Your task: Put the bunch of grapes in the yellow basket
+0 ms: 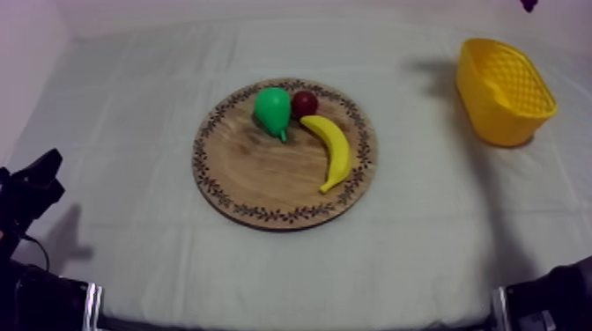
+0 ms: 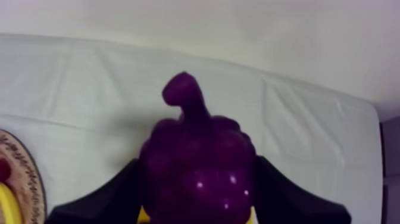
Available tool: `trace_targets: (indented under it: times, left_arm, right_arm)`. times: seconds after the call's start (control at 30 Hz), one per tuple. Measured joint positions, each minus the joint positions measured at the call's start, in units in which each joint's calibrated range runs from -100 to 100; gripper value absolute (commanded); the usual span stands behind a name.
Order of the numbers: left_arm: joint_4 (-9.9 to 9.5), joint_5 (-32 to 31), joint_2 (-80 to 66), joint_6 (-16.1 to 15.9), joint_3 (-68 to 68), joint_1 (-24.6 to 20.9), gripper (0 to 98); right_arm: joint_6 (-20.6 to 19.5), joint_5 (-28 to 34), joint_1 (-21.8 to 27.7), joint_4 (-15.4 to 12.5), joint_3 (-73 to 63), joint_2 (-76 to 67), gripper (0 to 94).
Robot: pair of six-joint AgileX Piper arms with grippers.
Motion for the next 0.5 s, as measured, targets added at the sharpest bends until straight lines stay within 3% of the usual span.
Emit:
trace_targets:
  times: [0.2, 0.5]
  left_arm:
    - [0.00, 0.0, 0.0, 0.0, 0.0, 0.0, 0.1]
    - [0.00, 0.0, 0.0, 0.0, 0.0, 0.0, 0.1]
  right_arm:
    - [1.6, 0.3, 3.3, 0.1, 3.4, 4.1, 31.5]
    - [3.8, 1.2, 4.6, -3.4, 9.2, 12.0, 31.6]
